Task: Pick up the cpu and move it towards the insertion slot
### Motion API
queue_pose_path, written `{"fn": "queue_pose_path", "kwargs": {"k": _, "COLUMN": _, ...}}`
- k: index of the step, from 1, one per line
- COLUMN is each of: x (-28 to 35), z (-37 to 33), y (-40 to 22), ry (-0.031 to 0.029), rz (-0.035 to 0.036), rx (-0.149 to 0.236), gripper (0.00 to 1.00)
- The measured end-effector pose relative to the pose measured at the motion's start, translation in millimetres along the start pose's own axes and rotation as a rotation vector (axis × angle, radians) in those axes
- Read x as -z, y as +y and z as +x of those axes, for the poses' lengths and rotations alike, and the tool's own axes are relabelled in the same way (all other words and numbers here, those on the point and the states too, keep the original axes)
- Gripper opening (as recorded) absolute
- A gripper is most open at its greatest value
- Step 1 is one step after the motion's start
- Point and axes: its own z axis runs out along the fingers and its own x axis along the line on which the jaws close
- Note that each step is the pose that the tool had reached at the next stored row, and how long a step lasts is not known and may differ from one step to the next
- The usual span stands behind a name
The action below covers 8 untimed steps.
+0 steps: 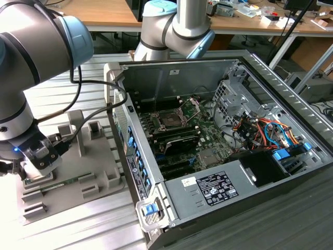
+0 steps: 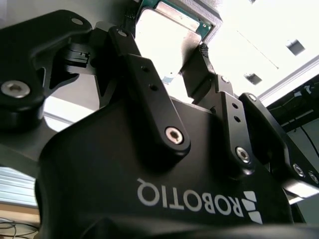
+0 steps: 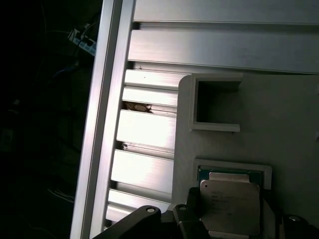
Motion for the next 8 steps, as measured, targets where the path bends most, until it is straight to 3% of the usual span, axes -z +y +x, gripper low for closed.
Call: {"fn": "queue_pose_path", "kwargs": {"k": 8, "x": 2.0, "z": 0.0, "y": 0.1, "ry": 0.0001, "rz": 0.0, "rx": 0.0, "gripper": 0.55}}
